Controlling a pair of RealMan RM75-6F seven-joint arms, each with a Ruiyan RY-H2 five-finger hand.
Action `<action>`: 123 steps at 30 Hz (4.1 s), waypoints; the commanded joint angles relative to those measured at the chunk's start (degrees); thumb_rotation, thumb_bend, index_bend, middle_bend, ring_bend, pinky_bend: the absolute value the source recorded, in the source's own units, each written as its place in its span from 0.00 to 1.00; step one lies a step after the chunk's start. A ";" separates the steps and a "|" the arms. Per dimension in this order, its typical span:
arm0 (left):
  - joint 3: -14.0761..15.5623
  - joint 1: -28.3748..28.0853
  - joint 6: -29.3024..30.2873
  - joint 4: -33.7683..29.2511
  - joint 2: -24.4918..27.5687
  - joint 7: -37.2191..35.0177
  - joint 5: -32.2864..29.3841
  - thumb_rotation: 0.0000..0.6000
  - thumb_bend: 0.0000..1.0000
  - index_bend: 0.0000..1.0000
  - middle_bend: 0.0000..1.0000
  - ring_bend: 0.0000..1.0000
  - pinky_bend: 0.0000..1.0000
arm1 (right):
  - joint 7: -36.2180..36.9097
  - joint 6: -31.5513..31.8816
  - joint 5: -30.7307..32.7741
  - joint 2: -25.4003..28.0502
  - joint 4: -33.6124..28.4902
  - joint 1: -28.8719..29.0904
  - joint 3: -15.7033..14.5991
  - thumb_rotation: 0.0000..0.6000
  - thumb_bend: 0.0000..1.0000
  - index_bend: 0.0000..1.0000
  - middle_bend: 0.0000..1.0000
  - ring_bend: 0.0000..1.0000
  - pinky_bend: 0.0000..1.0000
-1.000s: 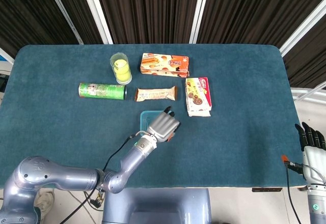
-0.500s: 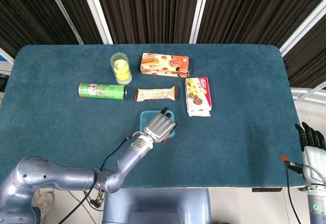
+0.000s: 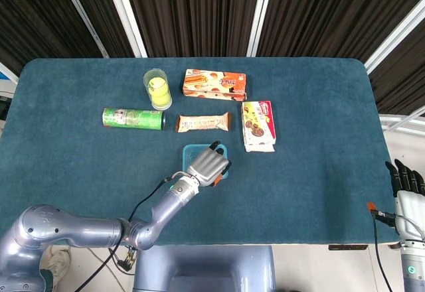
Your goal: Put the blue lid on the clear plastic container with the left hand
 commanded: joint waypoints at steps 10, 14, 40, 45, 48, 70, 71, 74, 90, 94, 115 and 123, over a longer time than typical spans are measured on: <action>0.63 -0.51 0.16 0.51 -0.42 0.47 1.07 1.00 0.55 0.72 0.65 0.24 0.08 | -0.12 -0.07 0.24 0.06 -0.13 -0.02 0.05 1.00 0.29 0.09 0.00 0.00 0.00; 0.96 -0.56 0.55 0.66 -0.59 1.02 1.19 1.00 0.55 0.72 0.66 0.29 0.16 | -0.18 -0.07 0.26 0.06 -0.14 -0.02 0.06 1.00 0.29 0.09 0.00 0.00 0.00; 0.64 -0.37 1.57 1.02 -1.30 1.59 3.10 1.00 0.55 0.73 0.66 0.44 0.40 | -0.40 0.07 0.34 -0.01 -0.15 -0.05 0.16 1.00 0.29 0.09 0.00 0.00 0.00; 0.82 -0.38 1.37 0.97 -1.31 2.05 2.45 1.00 0.55 0.73 0.66 0.45 0.40 | -0.41 0.11 0.44 -0.01 -0.17 -0.11 0.16 1.00 0.29 0.09 0.00 0.00 0.00; 0.83 -0.38 1.37 0.85 -1.20 2.19 2.39 1.00 0.55 0.74 0.67 0.46 0.40 | -0.47 0.00 0.56 0.02 -0.23 -0.07 0.20 1.00 0.29 0.09 0.00 0.00 0.00; 0.89 -0.56 0.10 1.71 -1.53 2.11 0.40 1.00 0.55 0.74 0.68 0.48 0.42 | -0.70 -0.05 0.88 -0.04 -0.34 -0.10 0.25 1.00 0.29 0.09 0.00 0.00 0.00; 0.91 -0.56 0.08 1.76 -1.56 2.12 0.28 1.00 0.55 0.74 0.68 0.48 0.42 | -0.71 -0.04 0.91 -0.05 -0.35 -0.10 0.27 1.00 0.29 0.09 0.00 0.00 0.00; 1.09 -0.58 0.13 2.00 -1.74 2.26 0.22 1.00 0.55 0.74 0.68 0.48 0.42 | -0.74 0.07 1.02 -0.09 -0.41 -0.11 0.38 1.00 0.29 0.09 0.00 0.00 0.00; 1.94 -0.89 0.83 3.24 -2.92 4.11 0.02 1.00 0.55 0.74 0.68 0.49 0.42 | -0.68 0.00 1.03 -0.08 -0.49 -0.08 0.42 1.00 0.29 0.09 0.00 0.00 0.00; 2.28 -0.99 1.32 3.64 -3.27 4.91 0.55 1.00 0.55 0.74 0.68 0.49 0.42 | -0.65 0.05 1.05 -0.08 -0.51 -0.12 0.42 1.00 0.29 0.09 0.00 0.00 0.00; 3.62 -0.24 0.73 5.70 -4.70 4.97 4.75 1.00 0.55 0.74 0.68 0.49 0.42 | -0.63 -0.07 1.07 0.00 -0.61 -0.12 0.37 1.00 0.29 0.09 0.00 0.00 0.00; 4.05 0.02 0.97 6.94 -5.33 5.95 5.65 1.00 0.55 0.74 0.68 0.49 0.42 | -0.66 -0.01 1.06 -0.04 -0.61 -0.13 0.38 1.00 0.29 0.09 0.00 0.00 0.00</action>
